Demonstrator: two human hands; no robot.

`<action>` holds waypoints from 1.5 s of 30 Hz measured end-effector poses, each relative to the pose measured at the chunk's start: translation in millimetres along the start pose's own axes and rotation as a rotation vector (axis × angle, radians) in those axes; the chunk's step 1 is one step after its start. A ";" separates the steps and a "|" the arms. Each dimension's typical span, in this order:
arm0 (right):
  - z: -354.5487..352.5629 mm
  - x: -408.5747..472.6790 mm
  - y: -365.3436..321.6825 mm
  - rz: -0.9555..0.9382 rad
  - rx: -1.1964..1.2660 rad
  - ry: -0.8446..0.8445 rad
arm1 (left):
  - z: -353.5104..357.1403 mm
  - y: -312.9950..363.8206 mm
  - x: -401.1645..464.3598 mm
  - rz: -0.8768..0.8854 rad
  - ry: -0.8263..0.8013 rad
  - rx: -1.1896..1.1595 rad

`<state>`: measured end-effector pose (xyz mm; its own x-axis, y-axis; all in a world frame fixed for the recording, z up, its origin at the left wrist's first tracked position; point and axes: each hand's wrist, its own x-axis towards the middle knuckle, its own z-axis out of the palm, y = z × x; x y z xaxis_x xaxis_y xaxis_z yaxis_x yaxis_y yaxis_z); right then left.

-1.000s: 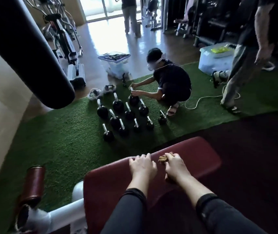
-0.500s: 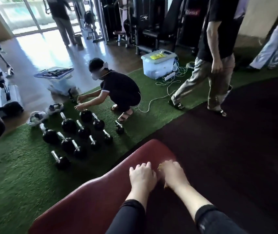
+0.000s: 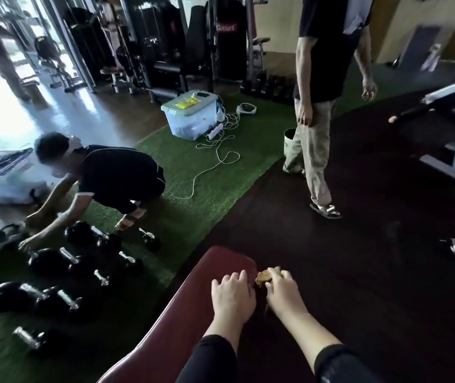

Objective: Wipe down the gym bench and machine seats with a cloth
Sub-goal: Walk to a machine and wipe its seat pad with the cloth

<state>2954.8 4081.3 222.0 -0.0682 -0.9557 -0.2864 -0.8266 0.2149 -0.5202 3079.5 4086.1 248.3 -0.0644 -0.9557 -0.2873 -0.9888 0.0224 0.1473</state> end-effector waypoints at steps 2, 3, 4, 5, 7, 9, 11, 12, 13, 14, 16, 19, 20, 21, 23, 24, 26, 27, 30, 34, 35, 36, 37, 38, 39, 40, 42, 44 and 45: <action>1.1 10.0 -5.2 0.044 0.035 0.034 | -7.2 -5.6 15.9 0.053 -0.003 0.024; 1.9 14.6 -8.2 0.066 0.060 0.052 | -10.4 -8.5 24.0 0.077 -0.006 0.035; 2.4 18.9 -11.1 0.083 0.078 0.071 | -13.1 -11.2 32.0 0.098 -0.010 0.041; 2.4 23.7 -13.9 0.096 0.088 0.090 | -15.6 -13.2 40.3 0.116 -0.013 0.047; 1.9 31.6 -18.1 0.120 0.095 0.123 | -19.2 -15.8 54.5 0.149 -0.019 0.061; -0.2 38.5 -19.5 0.145 0.107 0.154 | -21.0 -14.8 67.7 0.182 -0.024 0.074; -3.5 45.3 -17.2 0.175 0.120 0.181 | -22.1 -10.4 79.0 0.208 -0.033 0.080; -5.4 48.7 -14.8 0.193 0.128 0.192 | -22.1 -7.2 84.5 0.221 -0.039 0.080; -7.1 52.4 -11.9 0.212 0.136 0.203 | -21.7 -3.7 90.0 0.235 -0.046 0.082; -9.1 56.1 -8.5 0.228 0.136 0.211 | -21.3 0.2 95.4 0.249 -0.049 0.084; -13.8 65.6 -0.7 0.253 0.124 0.223 | -21.0 9.8 108.2 0.276 -0.057 0.084; -24.4 87.0 14.6 0.282 0.125 0.237 | -22.9 31.3 133.9 0.307 -0.076 0.088; -29.2 96.5 20.9 0.288 0.124 0.243 | -24.4 40.4 143.6 0.318 -0.084 0.093; -34.6 107.1 27.8 0.296 0.122 0.245 | -25.6 50.1 153.9 0.327 -0.094 0.097; -48.2 131.8 43.3 0.314 0.118 0.246 | -27.4 72.3 177.9 0.337 -0.111 0.096; -56.4 144.9 51.6 0.322 0.114 0.245 | -28.5 84.3 191.0 0.342 -0.116 0.094; -76.0 173.3 69.1 0.322 0.102 0.244 | -31.9 111.2 219.6 0.343 -0.124 0.086; -87.0 187.2 78.0 0.322 0.096 0.243 | -34.3 125.0 233.1 0.338 -0.131 0.082; -121.7 227.1 104.5 0.335 0.095 0.242 | -41.5 166.5 271.2 0.331 -0.146 0.072; -163.3 277.7 134.8 0.322 0.079 0.253 | -53.9 215.4 322.8 0.341 -0.127 0.067; -173.2 289.8 140.4 0.333 0.085 0.261 | -57.4 226.4 335.7 0.343 -0.134 0.069; -182.1 301.8 145.3 0.340 0.091 0.268 | -60.3 235.8 348.0 0.347 -0.140 0.072; -190.7 314.6 149.7 0.342 0.093 0.275 | -63.3 244.1 361.0 0.354 -0.143 0.080; -199.0 328.9 153.9 0.342 0.094 0.279 | -66.8 252.2 375.1 0.361 -0.144 0.092; -207.7 344.6 158.5 0.346 0.099 0.285 | -69.9 260.9 391.1 0.365 -0.146 0.102; -216.4 361.2 163.0 0.355 0.111 0.290 | -72.2 270.3 408.6 0.369 -0.152 0.109; -232.8 396.7 172.8 0.374 0.138 0.302 | -76.7 289.8 445.8 0.383 -0.159 0.123; -250.7 436.1 184.2 0.398 0.151 0.311 | -81.2 311.3 488.6 0.402 -0.165 0.139; -259.8 456.1 190.2 0.408 0.151 0.314 | -83.3 322.4 511.8 0.415 -0.173 0.149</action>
<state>2621.3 3634.0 201.5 -0.5499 -0.7978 -0.2473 -0.6098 0.5858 -0.5338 2738.9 3579.8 227.6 -0.4670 -0.7946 -0.3881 -0.8826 0.4458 0.1493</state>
